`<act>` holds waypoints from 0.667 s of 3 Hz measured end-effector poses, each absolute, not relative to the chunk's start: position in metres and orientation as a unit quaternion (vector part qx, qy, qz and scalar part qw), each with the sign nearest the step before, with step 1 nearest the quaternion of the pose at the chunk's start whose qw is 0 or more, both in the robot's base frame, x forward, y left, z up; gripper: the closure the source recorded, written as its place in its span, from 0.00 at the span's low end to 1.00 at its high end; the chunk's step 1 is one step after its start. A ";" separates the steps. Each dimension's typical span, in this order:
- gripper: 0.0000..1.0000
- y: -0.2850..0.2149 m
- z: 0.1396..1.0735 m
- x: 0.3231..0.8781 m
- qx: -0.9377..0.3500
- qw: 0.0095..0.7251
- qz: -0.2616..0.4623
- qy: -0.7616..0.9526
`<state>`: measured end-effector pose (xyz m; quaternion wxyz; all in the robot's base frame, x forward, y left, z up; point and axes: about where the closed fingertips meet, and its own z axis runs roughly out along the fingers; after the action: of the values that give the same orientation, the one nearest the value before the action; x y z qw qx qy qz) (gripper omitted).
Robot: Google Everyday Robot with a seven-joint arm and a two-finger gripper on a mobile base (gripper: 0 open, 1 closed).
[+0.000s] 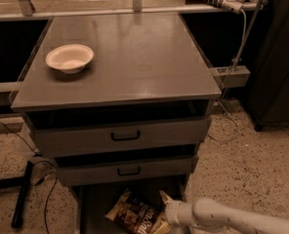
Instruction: Pick brown chip bag from bottom drawer and place on counter
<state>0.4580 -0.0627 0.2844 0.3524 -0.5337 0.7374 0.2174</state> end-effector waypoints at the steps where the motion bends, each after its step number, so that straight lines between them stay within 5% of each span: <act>1: 0.00 -0.029 0.231 0.463 -0.538 0.373 0.239 0.718; 2: 0.00 -0.003 0.184 0.461 -0.541 0.376 0.259 0.707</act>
Offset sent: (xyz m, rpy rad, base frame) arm 0.0038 0.0883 -0.1569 0.1317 -0.0084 0.0951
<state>0.4614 -0.0028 0.1838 0.3756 -0.5407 0.7069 0.2586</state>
